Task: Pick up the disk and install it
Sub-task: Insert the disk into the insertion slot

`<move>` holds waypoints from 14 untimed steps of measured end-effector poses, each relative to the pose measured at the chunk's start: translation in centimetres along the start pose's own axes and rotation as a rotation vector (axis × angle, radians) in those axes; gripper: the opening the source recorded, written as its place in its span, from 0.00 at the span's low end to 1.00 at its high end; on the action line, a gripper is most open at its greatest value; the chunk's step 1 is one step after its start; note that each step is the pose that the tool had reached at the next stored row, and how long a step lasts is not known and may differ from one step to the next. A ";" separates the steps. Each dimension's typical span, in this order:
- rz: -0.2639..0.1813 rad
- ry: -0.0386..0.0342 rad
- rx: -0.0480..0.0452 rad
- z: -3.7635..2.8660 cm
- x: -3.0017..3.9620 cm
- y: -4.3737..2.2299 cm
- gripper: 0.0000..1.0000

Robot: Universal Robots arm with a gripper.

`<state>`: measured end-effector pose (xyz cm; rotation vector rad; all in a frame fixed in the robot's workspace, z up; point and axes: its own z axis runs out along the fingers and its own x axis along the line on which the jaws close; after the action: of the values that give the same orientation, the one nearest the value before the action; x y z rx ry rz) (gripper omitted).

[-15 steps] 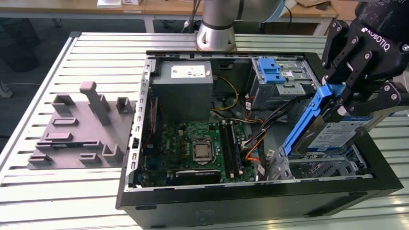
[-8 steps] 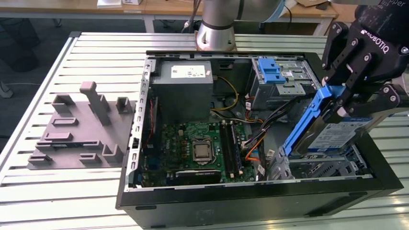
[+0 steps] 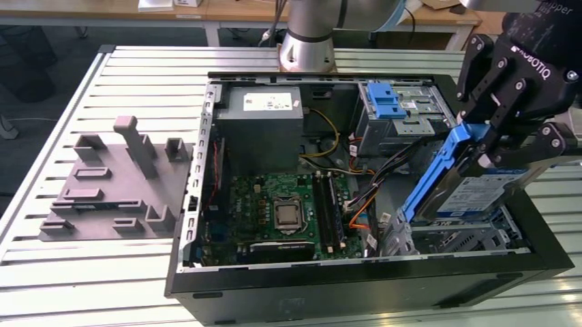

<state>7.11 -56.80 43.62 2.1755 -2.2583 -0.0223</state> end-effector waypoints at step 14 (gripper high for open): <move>0.000 -0.0001 0.0000 0.17 -0.01 -0.10 0.37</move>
<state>7.22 -56.80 43.45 2.1756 -2.2583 -0.0224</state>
